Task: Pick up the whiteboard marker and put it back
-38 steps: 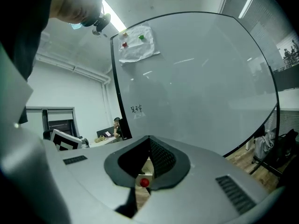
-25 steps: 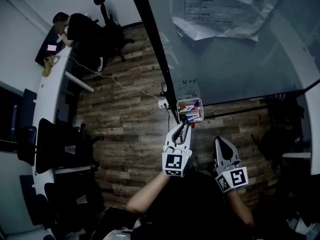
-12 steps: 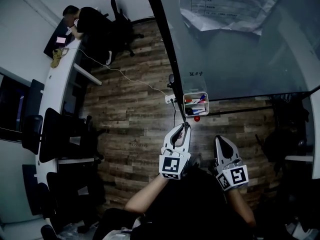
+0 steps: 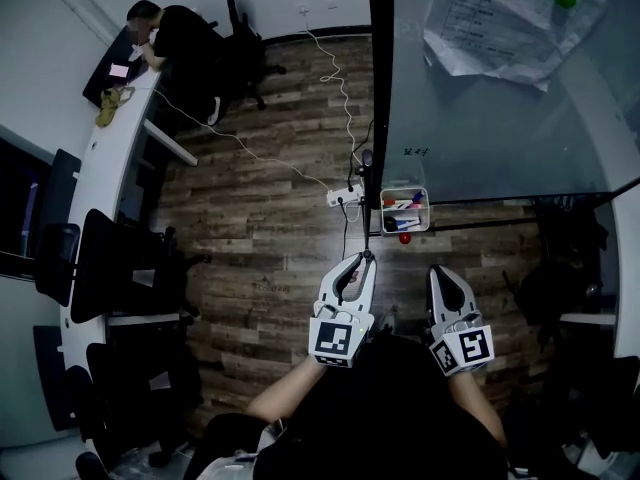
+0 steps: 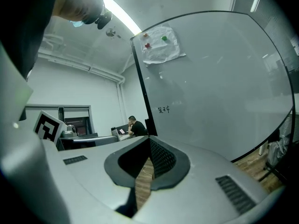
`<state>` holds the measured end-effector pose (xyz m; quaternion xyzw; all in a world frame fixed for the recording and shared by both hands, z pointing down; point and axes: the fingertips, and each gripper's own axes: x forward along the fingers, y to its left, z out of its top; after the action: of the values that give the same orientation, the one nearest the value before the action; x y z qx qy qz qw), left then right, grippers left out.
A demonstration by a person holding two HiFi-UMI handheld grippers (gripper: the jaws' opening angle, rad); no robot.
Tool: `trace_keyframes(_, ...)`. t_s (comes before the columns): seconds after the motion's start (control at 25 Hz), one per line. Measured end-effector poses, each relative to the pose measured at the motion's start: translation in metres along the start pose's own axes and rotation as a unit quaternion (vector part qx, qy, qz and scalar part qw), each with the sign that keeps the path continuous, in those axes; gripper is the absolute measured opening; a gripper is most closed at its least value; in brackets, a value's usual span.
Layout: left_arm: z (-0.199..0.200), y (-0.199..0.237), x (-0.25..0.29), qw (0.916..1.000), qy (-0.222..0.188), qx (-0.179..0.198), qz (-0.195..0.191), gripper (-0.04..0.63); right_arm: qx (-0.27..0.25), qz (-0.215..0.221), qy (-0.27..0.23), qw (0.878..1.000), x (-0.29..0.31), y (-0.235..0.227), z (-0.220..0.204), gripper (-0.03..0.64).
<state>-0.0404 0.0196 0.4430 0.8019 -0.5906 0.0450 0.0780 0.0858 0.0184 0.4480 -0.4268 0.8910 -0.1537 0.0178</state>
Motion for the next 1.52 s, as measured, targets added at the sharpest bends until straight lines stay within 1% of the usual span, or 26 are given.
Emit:
trace_keyframes(0.12,0.006,0.007,-0.007,1.0,-0.004,0.003,-0.004,0.072,-0.003,0.0,-0.001,1.0,0.007,0.009,0.001,0.014)
trace_keyframes(0.32,0.013,0.017,-0.013,0.9997,-0.008,0.021,-0.013,0.072,-0.011,0.006,-0.005,1.0,0.022,0.023,0.0,0.014)
trace_keyframes(0.48,0.011,0.024,-0.016,0.9998,-0.006,0.0,-0.017,0.072,-0.012,0.003,-0.003,1.0,0.027,0.03,0.001,0.014)
trace_keyframes(0.68,0.013,0.031,-0.015,0.9996,-0.014,0.009,-0.025,0.071,-0.016,-0.001,-0.008,1.0,0.036,0.036,0.002,0.014)
trace_keyframes(0.8,0.017,0.031,-0.017,0.9989,-0.029,-0.019,-0.03,0.071,-0.018,-0.004,-0.007,1.0,0.038,0.04,0.001,0.014)
trace_keyframes(0.84,0.017,0.03,-0.017,0.9988,-0.031,-0.021,-0.032,0.071,-0.019,-0.005,-0.005,1.0,0.038,0.041,0.0,0.014)
trace_keyframes(0.96,0.015,0.027,-0.017,0.9987,-0.028,-0.014,-0.041,0.071,-0.021,-0.012,-0.002,1.0,0.036,0.04,-0.002,0.014)
trace_keyframes(1.28,0.013,0.026,-0.011,0.998,-0.026,-0.008,-0.058,0.071,-0.024,-0.035,-0.006,0.999,0.034,0.031,0.0,0.014)
trace_keyframes(1.52,0.011,0.027,-0.01,0.9969,-0.023,-0.011,-0.075,0.072,-0.022,-0.05,-0.008,0.998,0.036,0.035,-0.001,0.014)
